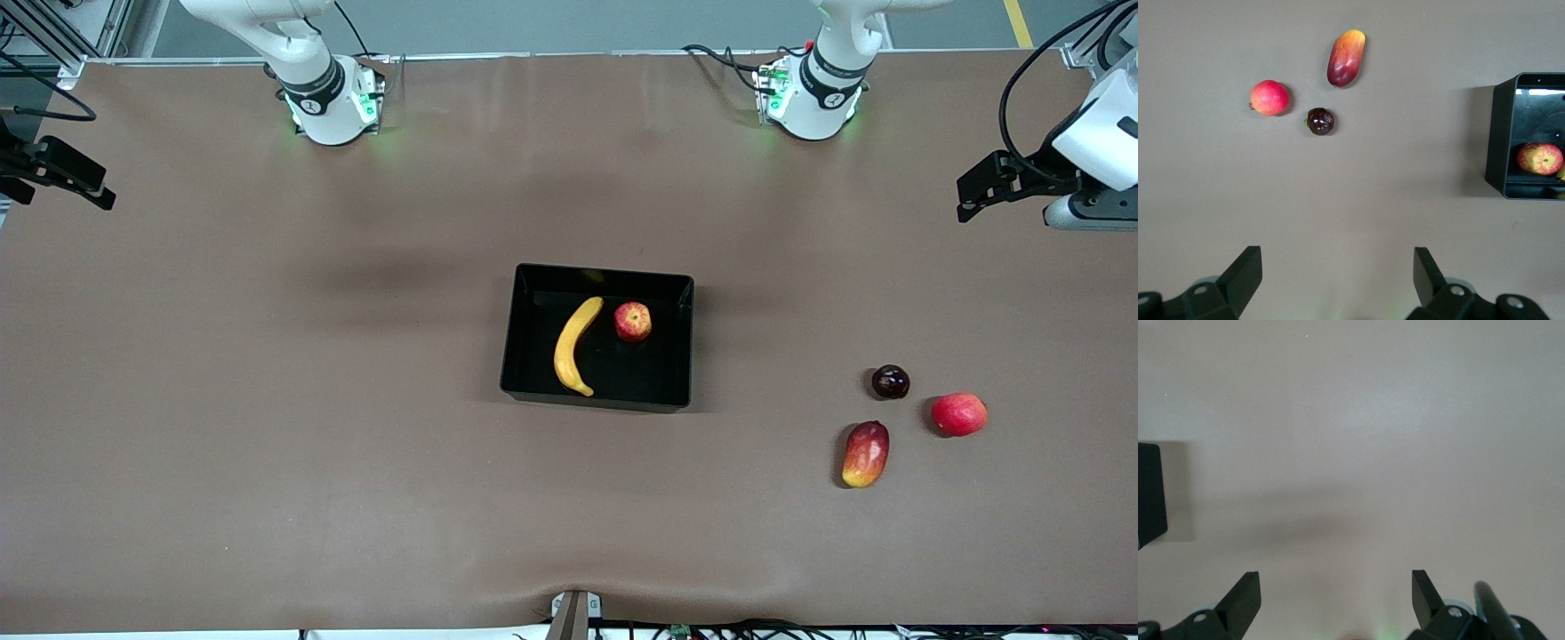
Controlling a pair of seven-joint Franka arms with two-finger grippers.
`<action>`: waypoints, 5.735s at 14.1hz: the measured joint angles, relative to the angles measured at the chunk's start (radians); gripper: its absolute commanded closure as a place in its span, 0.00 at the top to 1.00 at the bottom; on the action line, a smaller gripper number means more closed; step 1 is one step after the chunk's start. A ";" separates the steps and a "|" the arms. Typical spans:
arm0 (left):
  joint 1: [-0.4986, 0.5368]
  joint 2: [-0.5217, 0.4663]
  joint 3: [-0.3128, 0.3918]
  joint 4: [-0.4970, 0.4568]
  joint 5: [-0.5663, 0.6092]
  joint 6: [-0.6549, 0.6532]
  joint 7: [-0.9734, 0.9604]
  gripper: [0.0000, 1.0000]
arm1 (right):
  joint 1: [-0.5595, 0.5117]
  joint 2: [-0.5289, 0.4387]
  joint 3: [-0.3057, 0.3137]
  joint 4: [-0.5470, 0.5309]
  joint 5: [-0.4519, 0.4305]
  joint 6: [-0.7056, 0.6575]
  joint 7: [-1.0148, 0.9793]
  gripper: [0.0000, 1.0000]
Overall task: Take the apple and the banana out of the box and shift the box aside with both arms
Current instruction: 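Move the left gripper from rest toward the black tray, then lower the left gripper into the tray and grasp the red apple, then carry the apple out of the tray beside the mango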
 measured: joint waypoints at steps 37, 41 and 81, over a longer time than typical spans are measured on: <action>-0.425 0.779 -0.263 -0.027 0.310 0.602 -0.940 0.34 | -0.003 0.006 -0.003 -0.002 0.000 0.002 0.000 1.00; -0.425 0.781 -0.264 -0.017 0.310 0.609 -0.943 0.00 | -0.003 0.007 -0.003 -0.002 0.000 0.002 0.000 1.00; 0.263 0.891 -0.138 0.162 0.277 0.855 0.352 0.96 | -0.002 0.009 -0.001 -0.002 0.000 0.002 0.000 1.00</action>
